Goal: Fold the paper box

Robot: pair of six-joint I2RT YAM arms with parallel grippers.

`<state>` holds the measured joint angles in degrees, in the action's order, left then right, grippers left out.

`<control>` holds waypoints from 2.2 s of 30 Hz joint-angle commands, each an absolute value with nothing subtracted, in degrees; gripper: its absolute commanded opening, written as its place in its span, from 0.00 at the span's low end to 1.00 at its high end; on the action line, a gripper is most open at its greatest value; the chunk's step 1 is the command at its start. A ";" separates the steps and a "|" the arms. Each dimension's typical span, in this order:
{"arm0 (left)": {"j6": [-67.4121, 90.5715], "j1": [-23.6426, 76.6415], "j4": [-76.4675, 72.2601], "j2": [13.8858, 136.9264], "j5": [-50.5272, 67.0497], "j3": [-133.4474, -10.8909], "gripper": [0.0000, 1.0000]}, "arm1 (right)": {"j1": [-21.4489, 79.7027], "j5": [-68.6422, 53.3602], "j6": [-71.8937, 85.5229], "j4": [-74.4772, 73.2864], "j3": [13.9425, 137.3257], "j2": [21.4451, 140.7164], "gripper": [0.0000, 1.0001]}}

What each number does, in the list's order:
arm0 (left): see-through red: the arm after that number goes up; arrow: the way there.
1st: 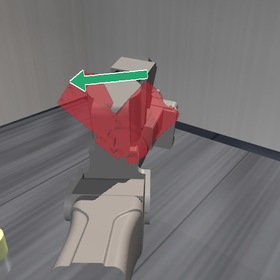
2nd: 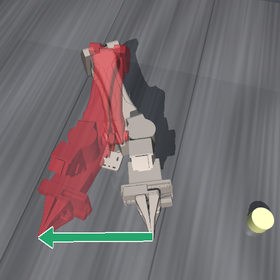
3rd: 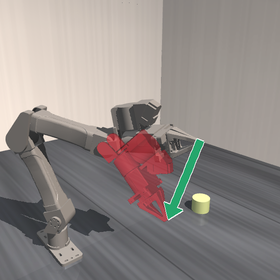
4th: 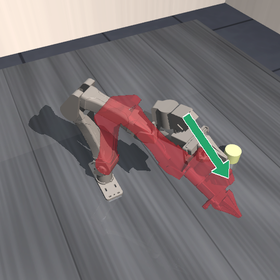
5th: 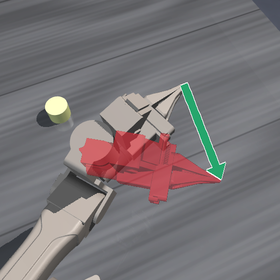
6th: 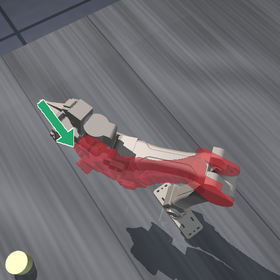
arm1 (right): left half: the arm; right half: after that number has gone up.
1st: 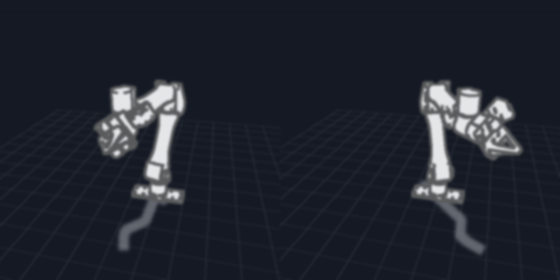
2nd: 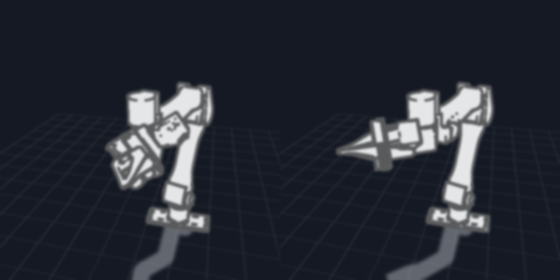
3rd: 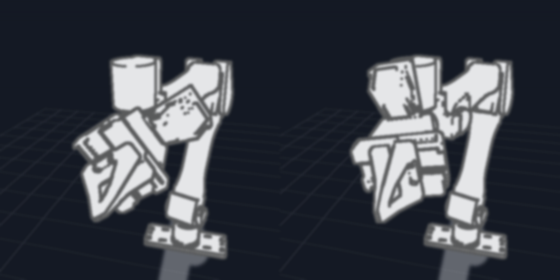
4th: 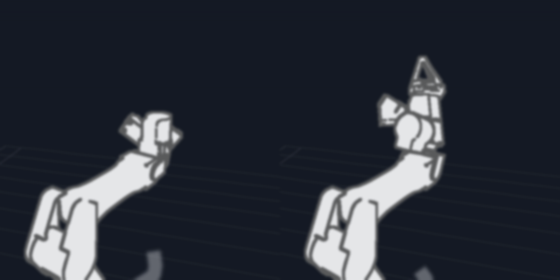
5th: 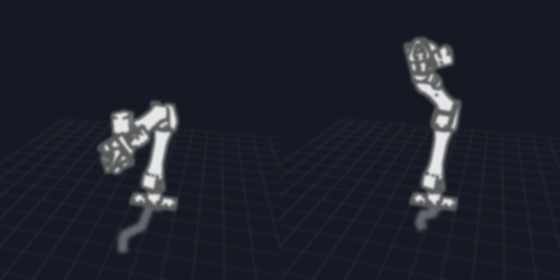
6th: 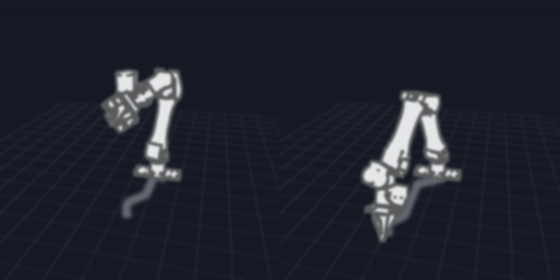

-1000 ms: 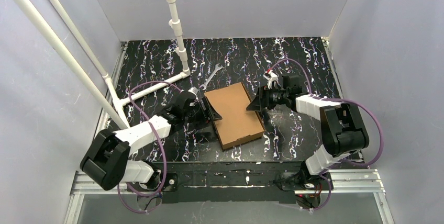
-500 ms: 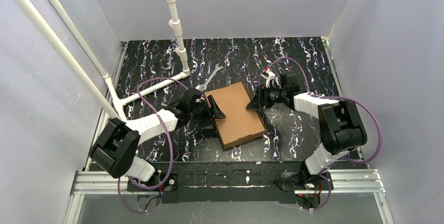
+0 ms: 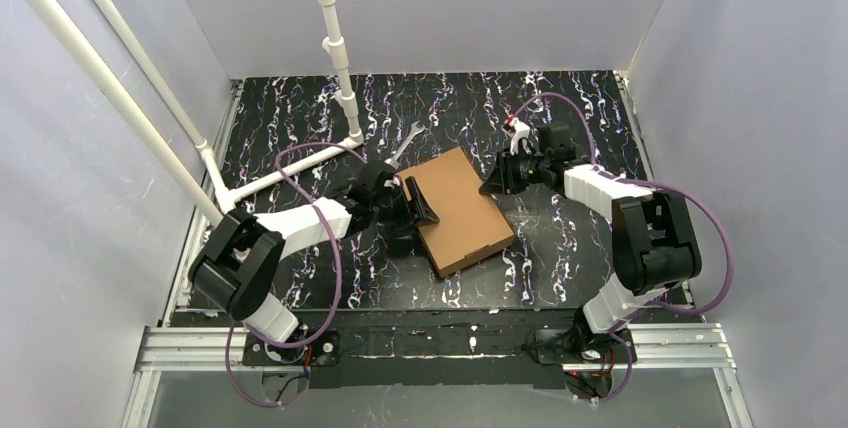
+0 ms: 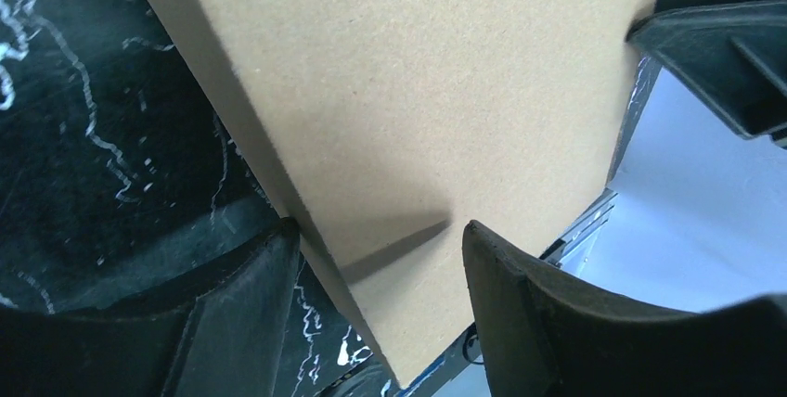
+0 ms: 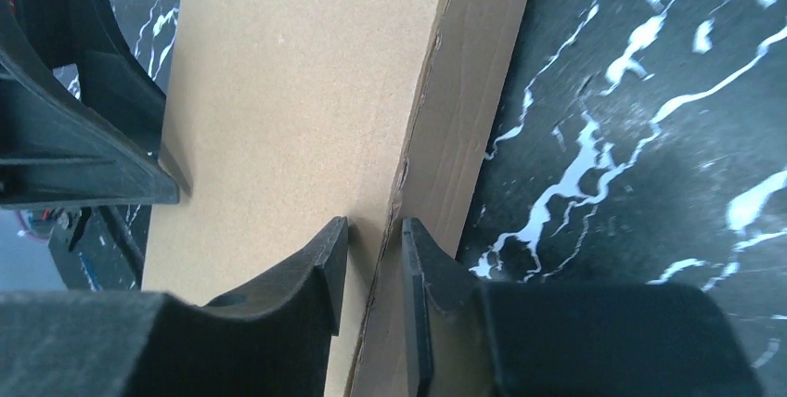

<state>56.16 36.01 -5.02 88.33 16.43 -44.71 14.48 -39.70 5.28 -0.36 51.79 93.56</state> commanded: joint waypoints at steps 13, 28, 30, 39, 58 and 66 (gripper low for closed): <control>55.71 36.37 -9.14 101.36 21.08 -63.93 0.63 | 23.96 -32.00 -10.55 -22.25 65.49 85.79 0.28; 56.07 33.07 -9.23 97.06 20.07 -55.55 0.63 | 34.21 -28.44 -15.95 -25.20 65.49 82.29 0.27; 56.38 32.71 -9.23 94.58 18.82 -52.41 0.63 | 36.08 -30.45 -18.12 -26.41 65.56 81.89 0.27; 57.23 31.38 -9.23 90.99 18.46 -48.92 0.62 | 43.76 -39.87 -31.02 -38.62 66.45 79.91 0.38; 42.67 33.00 3.73 69.60 23.81 -43.88 0.68 | 10.86 -24.61 -51.13 -56.49 58.93 63.30 0.21; 41.48 35.35 1.91 76.99 21.47 -49.45 0.55 | -2.66 -15.98 -58.32 -60.39 49.70 62.61 0.05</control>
<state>44.18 34.13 0.82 73.52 22.70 -44.99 1.19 -24.08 -52.97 -57.06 54.13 64.45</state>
